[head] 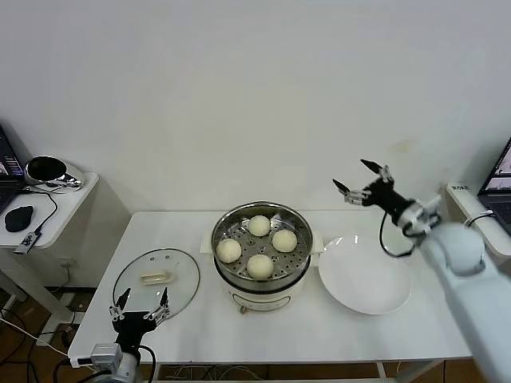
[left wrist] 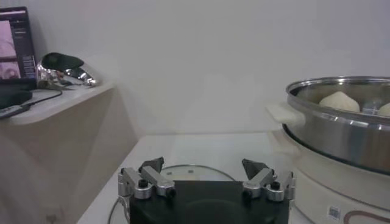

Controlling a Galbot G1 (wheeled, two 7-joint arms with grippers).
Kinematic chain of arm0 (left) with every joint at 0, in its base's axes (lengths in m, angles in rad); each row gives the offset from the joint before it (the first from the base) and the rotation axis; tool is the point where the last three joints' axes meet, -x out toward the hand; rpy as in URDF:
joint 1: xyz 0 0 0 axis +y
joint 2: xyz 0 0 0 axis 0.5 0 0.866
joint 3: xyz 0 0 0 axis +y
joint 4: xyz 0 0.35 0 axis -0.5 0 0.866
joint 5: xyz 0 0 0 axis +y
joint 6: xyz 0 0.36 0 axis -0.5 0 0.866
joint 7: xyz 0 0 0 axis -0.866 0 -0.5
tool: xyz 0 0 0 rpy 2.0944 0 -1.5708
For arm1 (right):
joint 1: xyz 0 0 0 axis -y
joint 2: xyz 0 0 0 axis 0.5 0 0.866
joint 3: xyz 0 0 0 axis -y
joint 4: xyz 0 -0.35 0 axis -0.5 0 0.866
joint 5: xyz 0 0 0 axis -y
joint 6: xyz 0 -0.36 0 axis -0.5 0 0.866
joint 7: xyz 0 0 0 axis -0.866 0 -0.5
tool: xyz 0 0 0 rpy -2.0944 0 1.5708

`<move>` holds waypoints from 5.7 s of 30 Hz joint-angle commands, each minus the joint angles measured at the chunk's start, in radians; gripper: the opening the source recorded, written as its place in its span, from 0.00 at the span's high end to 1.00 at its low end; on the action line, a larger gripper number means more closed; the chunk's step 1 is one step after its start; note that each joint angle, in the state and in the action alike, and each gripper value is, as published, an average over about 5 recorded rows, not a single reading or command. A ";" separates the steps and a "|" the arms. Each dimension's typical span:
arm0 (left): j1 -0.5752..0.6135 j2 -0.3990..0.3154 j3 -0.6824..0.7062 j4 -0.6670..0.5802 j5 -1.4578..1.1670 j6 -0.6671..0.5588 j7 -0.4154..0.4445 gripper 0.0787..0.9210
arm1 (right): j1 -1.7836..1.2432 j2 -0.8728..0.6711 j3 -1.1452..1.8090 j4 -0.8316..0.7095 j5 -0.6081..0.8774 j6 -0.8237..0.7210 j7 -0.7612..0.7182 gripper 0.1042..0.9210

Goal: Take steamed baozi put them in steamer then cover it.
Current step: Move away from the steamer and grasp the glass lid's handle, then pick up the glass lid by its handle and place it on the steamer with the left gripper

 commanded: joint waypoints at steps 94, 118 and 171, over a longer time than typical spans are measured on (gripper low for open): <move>-0.535 0.161 0.114 0.855 1.348 -0.143 -0.299 0.12 | -0.633 0.502 0.321 0.169 -0.094 0.199 0.151 0.12; -0.550 0.165 0.122 0.874 1.347 -0.143 -0.277 0.12 | -0.635 0.503 0.320 0.165 -0.096 0.205 0.147 0.12; -0.309 0.265 0.135 0.016 1.290 0.427 0.145 0.93 | -0.645 0.482 0.324 0.236 -0.085 0.166 0.154 0.12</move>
